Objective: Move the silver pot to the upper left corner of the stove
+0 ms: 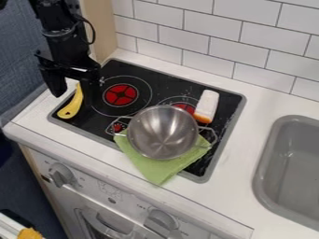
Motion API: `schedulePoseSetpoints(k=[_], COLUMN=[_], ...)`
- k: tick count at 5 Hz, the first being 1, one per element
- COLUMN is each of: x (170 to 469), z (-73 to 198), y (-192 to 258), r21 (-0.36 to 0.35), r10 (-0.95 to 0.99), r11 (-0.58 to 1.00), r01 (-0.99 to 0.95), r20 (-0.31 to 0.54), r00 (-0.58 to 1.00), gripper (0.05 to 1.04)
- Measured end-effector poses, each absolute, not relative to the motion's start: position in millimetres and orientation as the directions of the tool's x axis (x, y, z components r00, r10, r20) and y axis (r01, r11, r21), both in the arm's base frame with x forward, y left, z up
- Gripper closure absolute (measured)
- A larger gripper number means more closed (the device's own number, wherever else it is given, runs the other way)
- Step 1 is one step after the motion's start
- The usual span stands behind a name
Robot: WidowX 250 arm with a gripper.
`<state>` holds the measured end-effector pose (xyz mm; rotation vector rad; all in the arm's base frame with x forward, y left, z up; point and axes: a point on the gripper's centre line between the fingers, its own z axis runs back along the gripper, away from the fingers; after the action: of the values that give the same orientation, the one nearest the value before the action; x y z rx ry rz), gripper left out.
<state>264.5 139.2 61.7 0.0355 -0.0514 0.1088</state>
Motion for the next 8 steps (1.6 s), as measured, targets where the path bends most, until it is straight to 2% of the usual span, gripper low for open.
schedulePoseSetpoints(k=[2,6,7,8], x=[270,310,310,313], z=[53,53,37,28], y=[121,31,32,32], r21=[0.030,0.064,0.076,0.073], r10=[0.066,-0.209,-0.192,-0.186], r11=[0.997,0.977,0.979,0.980], r01=[-0.067,0.206,0.190,0.186], r20=[0.030,0.057,0.009,-0.012], r00=[0.997,0.976,0.981,0.982], gripper=[0.083,0.083,0.083,0.140])
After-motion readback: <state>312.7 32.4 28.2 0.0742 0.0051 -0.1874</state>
